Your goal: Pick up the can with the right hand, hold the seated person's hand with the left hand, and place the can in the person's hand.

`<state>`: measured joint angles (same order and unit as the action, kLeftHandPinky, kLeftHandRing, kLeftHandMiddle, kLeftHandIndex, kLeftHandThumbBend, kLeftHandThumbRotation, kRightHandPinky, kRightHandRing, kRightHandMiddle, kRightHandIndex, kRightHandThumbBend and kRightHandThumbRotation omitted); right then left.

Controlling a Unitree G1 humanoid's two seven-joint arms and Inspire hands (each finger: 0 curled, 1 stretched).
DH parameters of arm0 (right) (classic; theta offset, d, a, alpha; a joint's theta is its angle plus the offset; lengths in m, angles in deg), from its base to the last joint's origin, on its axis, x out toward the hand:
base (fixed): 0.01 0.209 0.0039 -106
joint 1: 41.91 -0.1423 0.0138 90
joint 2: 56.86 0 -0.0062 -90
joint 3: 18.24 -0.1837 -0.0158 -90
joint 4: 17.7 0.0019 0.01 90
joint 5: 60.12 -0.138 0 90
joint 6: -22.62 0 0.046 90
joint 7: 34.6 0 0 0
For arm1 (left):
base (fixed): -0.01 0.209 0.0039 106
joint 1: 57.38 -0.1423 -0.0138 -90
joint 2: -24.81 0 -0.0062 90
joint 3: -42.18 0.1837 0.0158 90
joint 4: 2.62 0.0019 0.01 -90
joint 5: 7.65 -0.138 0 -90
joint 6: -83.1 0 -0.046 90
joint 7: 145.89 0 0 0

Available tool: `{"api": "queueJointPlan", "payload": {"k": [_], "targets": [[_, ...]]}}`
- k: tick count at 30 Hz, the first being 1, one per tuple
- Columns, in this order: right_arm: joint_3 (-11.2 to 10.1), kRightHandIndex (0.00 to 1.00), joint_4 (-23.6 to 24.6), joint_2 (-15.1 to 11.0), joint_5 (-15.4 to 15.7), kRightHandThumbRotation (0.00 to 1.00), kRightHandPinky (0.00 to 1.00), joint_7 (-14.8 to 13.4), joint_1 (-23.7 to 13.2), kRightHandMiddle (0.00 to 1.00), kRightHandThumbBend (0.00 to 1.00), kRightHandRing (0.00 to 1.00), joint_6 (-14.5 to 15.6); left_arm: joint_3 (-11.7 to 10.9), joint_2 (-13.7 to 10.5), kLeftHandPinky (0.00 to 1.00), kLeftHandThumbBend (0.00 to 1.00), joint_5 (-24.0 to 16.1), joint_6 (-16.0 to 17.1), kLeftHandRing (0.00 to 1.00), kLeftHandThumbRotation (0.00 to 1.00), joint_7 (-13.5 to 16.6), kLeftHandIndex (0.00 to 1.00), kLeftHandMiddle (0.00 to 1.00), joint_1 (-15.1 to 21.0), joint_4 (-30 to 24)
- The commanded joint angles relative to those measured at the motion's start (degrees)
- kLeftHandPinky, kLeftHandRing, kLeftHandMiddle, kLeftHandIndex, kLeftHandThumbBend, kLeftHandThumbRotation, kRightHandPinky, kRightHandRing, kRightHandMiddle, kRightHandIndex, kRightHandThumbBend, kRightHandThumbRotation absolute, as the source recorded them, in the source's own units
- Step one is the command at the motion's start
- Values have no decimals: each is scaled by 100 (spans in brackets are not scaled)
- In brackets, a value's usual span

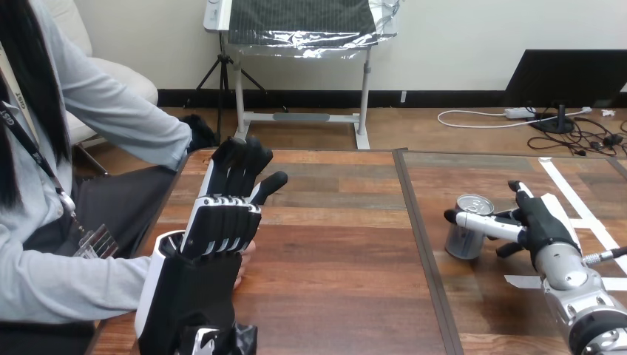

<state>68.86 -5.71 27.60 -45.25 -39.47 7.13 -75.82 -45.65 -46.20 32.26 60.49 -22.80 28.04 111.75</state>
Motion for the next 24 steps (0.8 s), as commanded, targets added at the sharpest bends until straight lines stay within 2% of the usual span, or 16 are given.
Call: {"api": "queueJointPlan", "payload": {"k": [1,5,6,7,8,9,11,15,23,24], "targets": [[-44,99,13,57,-31,38,34,-96,-103,54,100,50,-164,118,169,88,88,19,14,96,61,20,99,98,140,-312],[-38,99,9,63,-31,39,26,-82,-86,42,100,36,-128,141,180,88,87,81,-80,96,60,13,98,97,112,-357],[-25,99,8,63,-21,40,26,-80,-85,45,100,37,-117,141,180,88,88,81,-93,96,60,17,98,97,106,-360],[-17,99,8,62,-15,41,26,-79,-84,49,100,39,-110,141,180,87,88,81,-104,96,60,19,98,97,100,-366],[-10,99,7,63,-11,41,26,-67,-83,49,100,39,-90,140,179,87,88,87,-118,96,60,13,98,97,96,-367],[-8,99,6,64,-11,42,32,-58,-83,60,100,51,-77,139,179,87,88,92,-127,96,60,6,98,97,95,-368],[-8,99,7,67,-14,42,37,-51,-76,67,100,59,-70,141,175,87,88,95,-150,96,60,-6,98,97,88,-374],[18,99,11,73,11,43,37,-79,-55,64,100,57,-97,146,161,88,88,77,-195,97,62,-10,98,97,72,-401],[66,99,7,89,55,47,41,-88,-29,65,100,60,-69,96,178,88,86,-183,-93,96,65,195,98,97,0,-438],[74,99,7,92,64,47,42,-95,-25,68,100,62,-76,103,176,87,87,-200,-95,96,66,218,98,97,-10,-453]]}}
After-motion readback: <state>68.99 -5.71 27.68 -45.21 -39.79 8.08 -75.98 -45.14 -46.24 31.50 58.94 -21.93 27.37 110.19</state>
